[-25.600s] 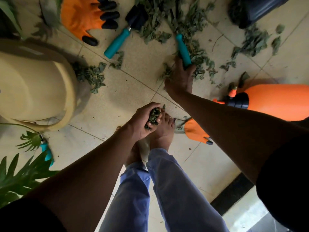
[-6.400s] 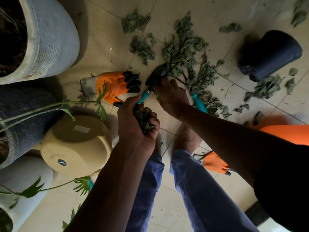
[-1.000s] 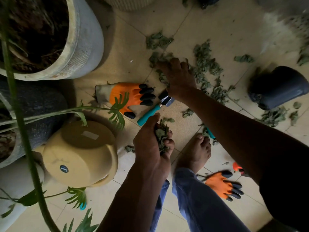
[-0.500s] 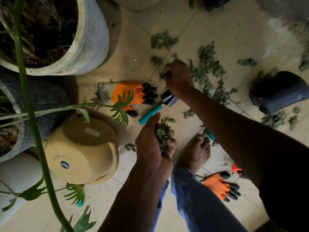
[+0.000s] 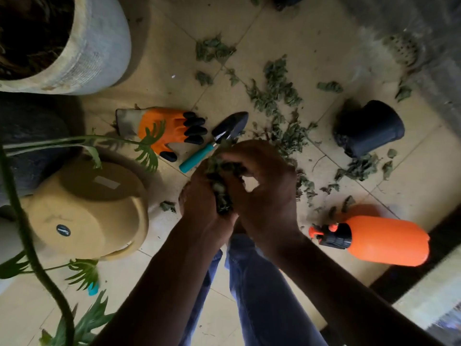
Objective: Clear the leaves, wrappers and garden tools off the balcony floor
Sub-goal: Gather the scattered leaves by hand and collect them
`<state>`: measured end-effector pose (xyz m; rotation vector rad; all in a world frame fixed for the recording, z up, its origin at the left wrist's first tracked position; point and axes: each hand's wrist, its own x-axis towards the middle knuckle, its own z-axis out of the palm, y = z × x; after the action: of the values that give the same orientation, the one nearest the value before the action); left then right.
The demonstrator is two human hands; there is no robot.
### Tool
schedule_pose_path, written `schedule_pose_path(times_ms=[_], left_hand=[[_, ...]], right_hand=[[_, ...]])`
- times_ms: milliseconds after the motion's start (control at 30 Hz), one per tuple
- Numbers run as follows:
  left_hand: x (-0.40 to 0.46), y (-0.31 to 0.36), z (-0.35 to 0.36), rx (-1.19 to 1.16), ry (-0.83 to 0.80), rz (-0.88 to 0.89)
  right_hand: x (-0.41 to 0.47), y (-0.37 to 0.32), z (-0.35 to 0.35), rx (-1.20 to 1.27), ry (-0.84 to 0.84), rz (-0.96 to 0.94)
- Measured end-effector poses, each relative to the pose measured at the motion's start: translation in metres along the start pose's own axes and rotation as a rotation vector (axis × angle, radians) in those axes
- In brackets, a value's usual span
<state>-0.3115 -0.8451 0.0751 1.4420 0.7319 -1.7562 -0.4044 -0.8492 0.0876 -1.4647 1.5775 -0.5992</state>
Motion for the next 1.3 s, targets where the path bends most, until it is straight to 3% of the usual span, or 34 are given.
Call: schedule_pose_path(times_ms=[200, 367, 700, 833, 933, 1033, 1167, 1300], left_hand=[[0.006, -0.004, -0.012, 0.106, 0.071, 0.101], [0.003, 0.000, 0.000, -0.004, -0.042, 0.028], [0.001, 0.003, 0.015, -0.035, -0.120, 0.023], [0.008, 0.006, 0.013, 0.029, -0.067, 0.040], [0.012, 0.008, 0.014, 0.037, 0.021, 0.070], [0.015, 0.012, 0.016, 0.056, 0.102, 0.089], [0.016, 0.009, 0.021, 0.097, 0.139, 0.085], [0.019, 0.008, 0.025, 0.118, 0.149, 0.072]], right_hand=[[-0.026, 0.006, -0.001, -0.148, -0.135, -0.128], [-0.033, 0.007, -0.007, -0.199, -0.169, -0.196], [-0.020, 0.005, -0.004, -0.229, 0.003, -0.183], [-0.016, 0.008, -0.004, -0.044, 0.024, -0.177], [0.001, 0.029, -0.007, 0.087, 0.131, -0.093], [0.042, 0.076, -0.007, -0.178, 0.111, 0.014], [0.108, 0.147, 0.005, -0.715, -0.187, 0.172], [0.168, 0.180, 0.015, -0.854, -0.238, 0.133]])
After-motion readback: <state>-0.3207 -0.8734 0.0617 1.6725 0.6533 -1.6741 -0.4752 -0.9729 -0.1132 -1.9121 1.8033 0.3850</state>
